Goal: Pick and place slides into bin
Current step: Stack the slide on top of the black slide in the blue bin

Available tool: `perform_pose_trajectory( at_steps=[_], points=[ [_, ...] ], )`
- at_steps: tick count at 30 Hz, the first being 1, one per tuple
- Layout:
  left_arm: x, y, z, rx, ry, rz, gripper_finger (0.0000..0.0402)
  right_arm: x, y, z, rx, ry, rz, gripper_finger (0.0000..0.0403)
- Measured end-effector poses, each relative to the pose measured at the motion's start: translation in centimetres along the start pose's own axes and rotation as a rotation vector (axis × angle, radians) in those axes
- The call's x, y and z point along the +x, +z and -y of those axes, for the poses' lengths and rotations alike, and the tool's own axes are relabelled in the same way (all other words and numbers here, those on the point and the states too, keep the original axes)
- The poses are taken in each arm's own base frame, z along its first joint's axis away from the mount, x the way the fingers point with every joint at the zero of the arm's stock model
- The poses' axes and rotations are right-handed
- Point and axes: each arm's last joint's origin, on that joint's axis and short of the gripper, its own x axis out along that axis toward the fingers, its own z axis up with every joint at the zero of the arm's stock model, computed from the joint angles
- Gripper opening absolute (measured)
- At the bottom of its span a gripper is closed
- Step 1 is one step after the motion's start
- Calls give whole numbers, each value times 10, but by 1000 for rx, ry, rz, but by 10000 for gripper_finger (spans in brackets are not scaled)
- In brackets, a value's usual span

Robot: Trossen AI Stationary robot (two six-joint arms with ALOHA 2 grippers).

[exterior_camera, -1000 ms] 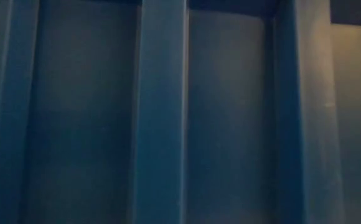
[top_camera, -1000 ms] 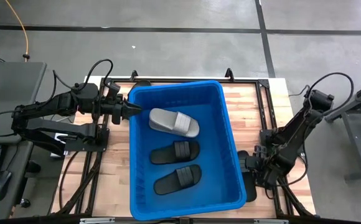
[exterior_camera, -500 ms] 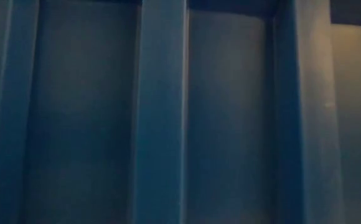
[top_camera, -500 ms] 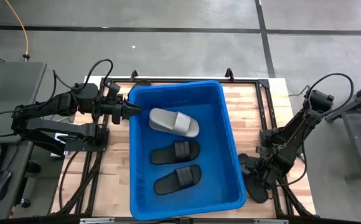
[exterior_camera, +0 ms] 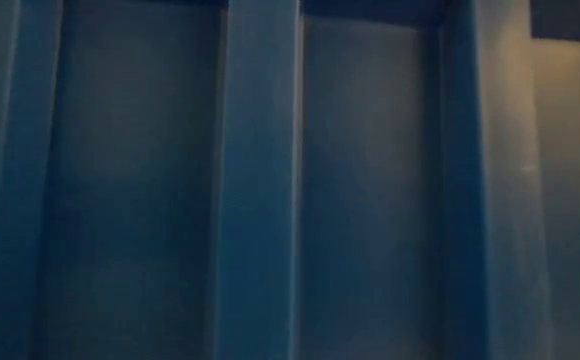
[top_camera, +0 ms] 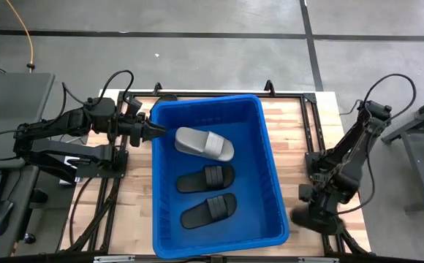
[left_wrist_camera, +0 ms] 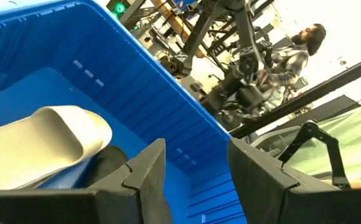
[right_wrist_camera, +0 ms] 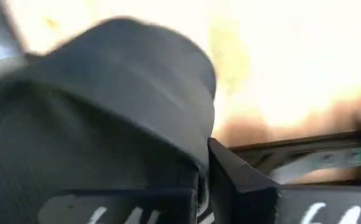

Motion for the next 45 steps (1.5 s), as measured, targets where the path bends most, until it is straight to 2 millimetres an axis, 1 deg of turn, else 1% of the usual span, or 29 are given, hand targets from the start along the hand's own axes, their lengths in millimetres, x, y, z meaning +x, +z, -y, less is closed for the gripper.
perform_pose_trajectory(
  at_steps=[3, 6, 8, 12, 16, 17, 19, 21, 25, 28, 30, 34, 37, 41, 45],
  points=[
    [0, 0, 0, -31, -4, -3, 161, -20, 1, -7, 33, 76, -14, 0],
    [0, 0, 0, -65, -7, -9, 161, -40, 1, -11, 99, 102, -40, 0],
    [0, 0, 0, -71, -11, -15, 161, -56, 0, -11, 152, 94, -25, 0],
    [0, -1, -1, -72, 0, -20, 161, -87, -4, -8, 238, 45, -15, 0],
    [0, -1, -2, -77, 27, -6, 161, -120, -11, 3, 366, -29, -57, 0],
    [0, -1, -2, -78, 28, -4, 161, -127, -12, 3, 395, -4, -54, 0],
    [0, -1, -2, -101, 29, -4, 161, -138, -12, 6, 464, 74, 11, 0],
    [0, -1, -2, -120, 28, -4, 161, -146, -12, 12, 557, 76, 109, 0],
    [0, -2, -1, -186, 11, -25, 161, -169, -6, 10, 664, 201, 331, 0],
    [0, -2, -1, -218, 3, -35, 161, -188, -1, 13, 733, 261, 510, 0],
    [0, -2, -1, -223, 4, -35, 161, -195, 3, 12, 747, 274, 618, 0],
    [0, -2, -1, -228, 3, -36, 161, -207, 17, 10, 764, 254, 817, 0],
    [0, -2, -1, -260, -5, -37, 161, -211, 33, 8, 776, 182, 881, 0],
    [2, 0, 1, -340, -24, -32, 161, -212, 70, 5, 775, 40, 900, 0],
    [5, 1, 3, -366, -56, -53, 161, -209, 117, 5, 739, -129, 865, 0]
  ],
)
